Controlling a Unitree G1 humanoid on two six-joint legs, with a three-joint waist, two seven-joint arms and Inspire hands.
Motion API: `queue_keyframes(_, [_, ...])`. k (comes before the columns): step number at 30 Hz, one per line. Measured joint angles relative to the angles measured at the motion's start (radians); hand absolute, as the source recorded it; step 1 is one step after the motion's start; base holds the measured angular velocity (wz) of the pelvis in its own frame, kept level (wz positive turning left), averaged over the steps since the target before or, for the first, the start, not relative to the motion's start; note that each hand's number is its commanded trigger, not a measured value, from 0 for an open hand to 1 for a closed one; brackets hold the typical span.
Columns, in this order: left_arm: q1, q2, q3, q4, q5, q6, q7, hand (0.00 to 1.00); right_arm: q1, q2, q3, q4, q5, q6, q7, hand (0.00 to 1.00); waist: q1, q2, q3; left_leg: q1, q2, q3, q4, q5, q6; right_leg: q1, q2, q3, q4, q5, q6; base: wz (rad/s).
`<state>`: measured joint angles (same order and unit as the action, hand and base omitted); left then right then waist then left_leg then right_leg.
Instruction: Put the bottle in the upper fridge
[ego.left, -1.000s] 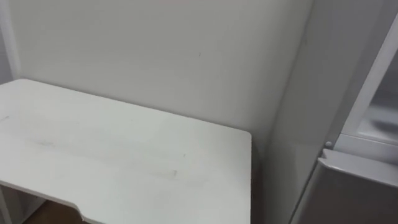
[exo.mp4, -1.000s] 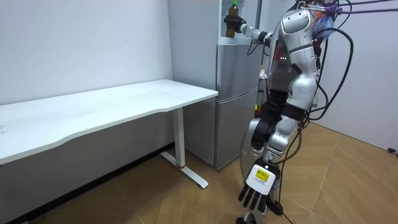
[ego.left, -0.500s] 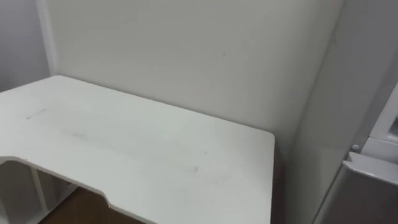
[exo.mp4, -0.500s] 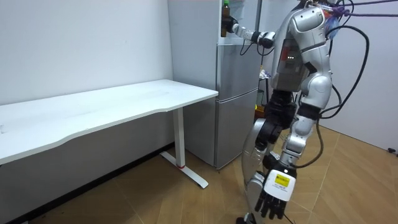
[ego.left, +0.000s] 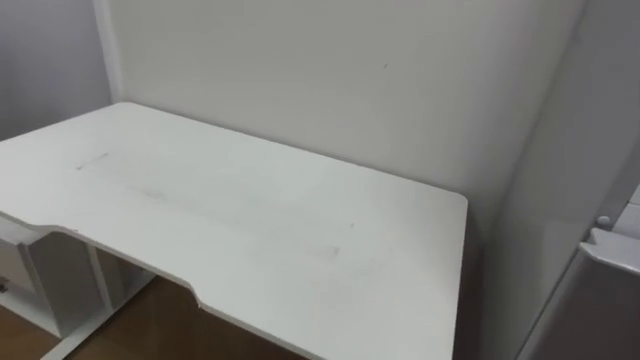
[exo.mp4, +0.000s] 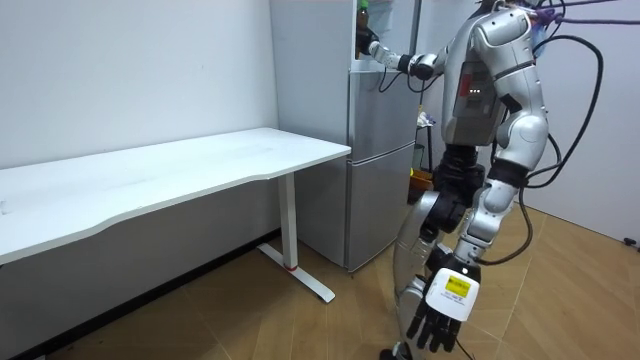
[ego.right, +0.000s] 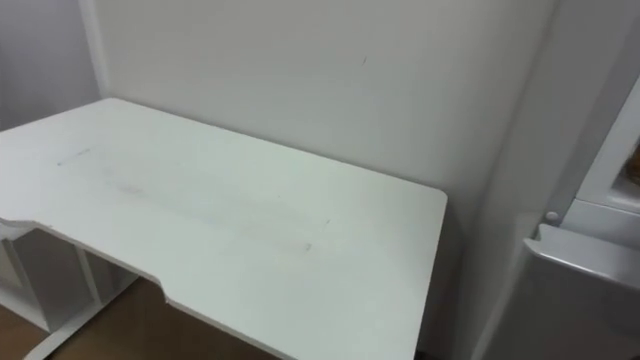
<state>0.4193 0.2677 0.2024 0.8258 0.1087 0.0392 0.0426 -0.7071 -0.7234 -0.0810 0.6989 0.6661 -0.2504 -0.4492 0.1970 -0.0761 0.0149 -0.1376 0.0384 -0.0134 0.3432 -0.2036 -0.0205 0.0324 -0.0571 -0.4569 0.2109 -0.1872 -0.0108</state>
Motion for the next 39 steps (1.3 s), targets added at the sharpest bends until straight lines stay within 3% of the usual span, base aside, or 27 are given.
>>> queue_keyframes(3, [0.002,0.018,-0.011,-0.017,-0.012,-0.005,0.001,0.00,-0.002,-0.001,0.000,0.000,0.017,-0.018,0.001,0.00,0.005,0.002,-0.0006,-0.006,0.004,0.005,0.000,0.000,-0.001,-0.013,0.005,0.015,-0.006,0.001,-0.002,-0.05])
queue_keyframes(7, [0.010,0.018,-0.014,-0.018,-0.020,-0.019,0.006,0.00,-0.009,-0.002,0.002,0.005,0.019,-0.034,0.025,0.00,0.009,0.014,-0.0026,-0.007,0.007,0.015,-0.004,0.001,-0.001,-0.013,0.005,0.016,-0.003,0.004,-0.004,-0.07])
queue_keyframes(11, [0.016,0.018,-0.014,-0.021,-0.020,-0.018,0.006,0.00,-0.009,-0.014,0.012,0.030,0.018,-0.034,0.052,0.00,0.012,0.021,-0.0023,-0.005,0.008,0.018,-0.005,0.001,-0.001,-0.014,0.005,0.017,-0.002,0.004,-0.004,-0.01])
queue_keyframes(15, [0.019,0.019,-0.012,-0.021,-0.020,-0.017,0.005,0.00,0.001,-0.035,0.056,0.064,-0.005,-0.011,0.094,0.00,0.029,0.024,-0.0023,0.002,0.011,0.027,-0.007,0.001,-0.002,-0.014,-0.003,0.018,-0.001,0.004,-0.006,-0.05])
queue_keyframes(20, [0.022,0.023,-0.011,-0.024,-0.035,-0.015,-0.002,0.00,0.012,-0.039,0.062,0.111,-0.027,-0.010,0.147,0.00,0.024,0.010,-0.0082,0.014,0.011,0.025,-0.009,0.001,-0.003,0.005,0.000,0.013,-0.005,0.003,-0.006,0.04])
queue_keyframes(25, [0.018,0.032,-0.015,-0.023,-0.039,-0.012,-0.002,0.00,0.005,-0.045,0.069,0.198,-0.045,0.014,0.184,0.00,0.030,-0.021,-0.0033,0.025,0.010,0.025,-0.004,0.001,-0.003,0.020,0.005,0.015,-0.008,0.000,-0.003,0.05])
queue_keyframes(28, [0.019,0.039,-0.019,-0.023,-0.038,0.004,-0.002,0.00,-0.001,-0.056,0.070,0.222,-0.048,0.034,0.201,0.00,0.033,-0.024,-0.0017,0.026,0.010,0.025,-0.003,0.000,-0.003,0.017,0.006,0.018,-0.012,-0.001,-0.002,0.02])
queue_keyframes(39, [0.013,0.062,-0.020,-0.021,-0.037,0.007,-0.002,0.00,-0.003,-0.060,0.070,0.227,-0.048,0.039,0.231,0.00,0.033,-0.026,-0.0025,0.026,0.012,0.032,-0.003,0.000,-0.003,0.016,0.007,0.016,-0.013,0.001,-0.002,0.00])
